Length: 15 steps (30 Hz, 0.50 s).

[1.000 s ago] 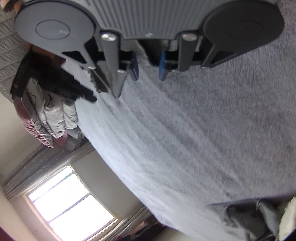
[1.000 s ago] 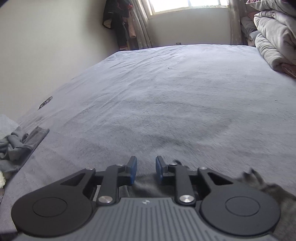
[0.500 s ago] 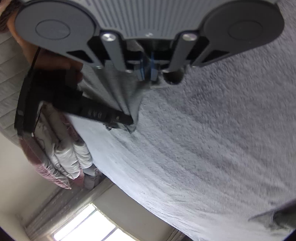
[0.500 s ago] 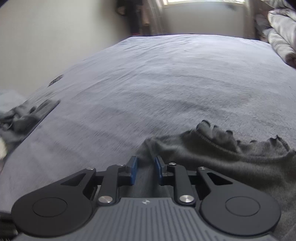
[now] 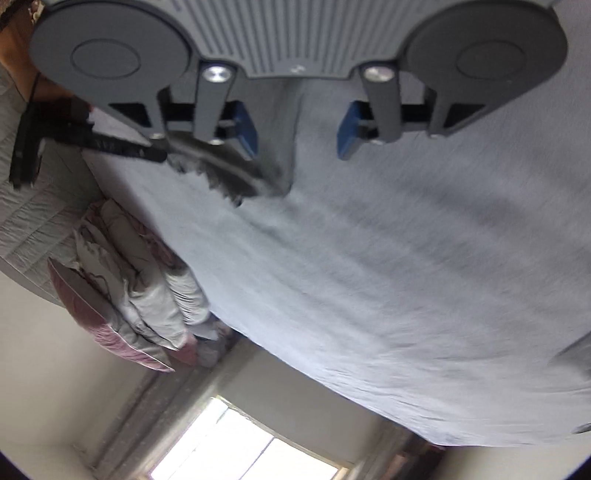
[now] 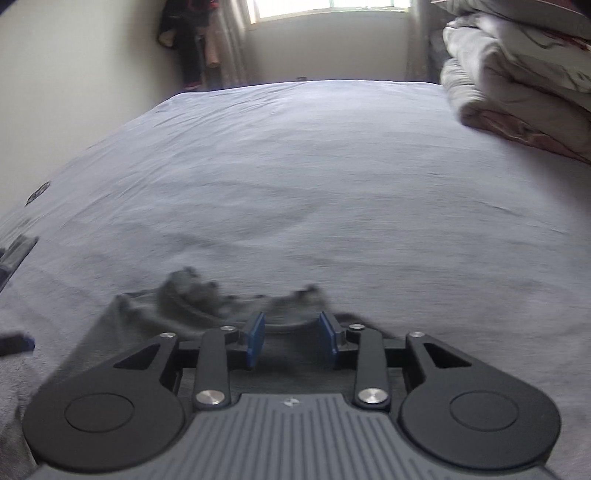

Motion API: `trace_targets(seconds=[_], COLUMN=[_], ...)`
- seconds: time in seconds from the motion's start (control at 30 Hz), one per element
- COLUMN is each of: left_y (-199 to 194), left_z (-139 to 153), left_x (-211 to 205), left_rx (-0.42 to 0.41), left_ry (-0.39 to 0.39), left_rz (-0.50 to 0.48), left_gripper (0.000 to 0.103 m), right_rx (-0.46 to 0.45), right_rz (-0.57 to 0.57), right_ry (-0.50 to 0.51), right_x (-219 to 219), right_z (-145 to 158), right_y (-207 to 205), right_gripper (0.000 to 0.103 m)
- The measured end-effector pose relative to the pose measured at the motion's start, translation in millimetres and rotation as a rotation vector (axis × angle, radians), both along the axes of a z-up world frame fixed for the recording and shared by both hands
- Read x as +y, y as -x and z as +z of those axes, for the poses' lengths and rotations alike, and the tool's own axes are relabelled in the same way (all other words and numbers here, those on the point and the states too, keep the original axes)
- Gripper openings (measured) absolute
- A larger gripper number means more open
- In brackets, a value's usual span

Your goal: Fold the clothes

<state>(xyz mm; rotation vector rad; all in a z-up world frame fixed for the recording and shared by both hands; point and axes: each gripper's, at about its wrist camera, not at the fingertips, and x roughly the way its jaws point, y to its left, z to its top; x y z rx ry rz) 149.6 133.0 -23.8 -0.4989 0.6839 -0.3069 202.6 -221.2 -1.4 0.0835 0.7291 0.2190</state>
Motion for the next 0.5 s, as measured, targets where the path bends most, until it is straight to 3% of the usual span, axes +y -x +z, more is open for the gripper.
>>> trace_targets(seconds=[0.3,0.4,0.5], left_y=[-107.4,-133.8,-147.7], left_z=[-4.3,-13.4,-18.4], left_x=[-62.6,-78.2,-82.7], left_rx=[0.0,0.052,0.08], left_ry=[-0.09,-0.086,-0.027], left_rz=[-0.246,-0.296,-0.318], left_gripper=[0.053,0.052,0.051], right_rx=[0.016,0.035,0.03], right_rz=[0.013,0.037,0.043], right_ry=[-0.077,-0.094,-0.132], right_x=[-30.1,-30.8,-31.3], right_z=[-12.9,-21.9,-26.4], right_y=[-26.5,-35.4,-39.5], right_gripper=[0.04,0.04,0.04])
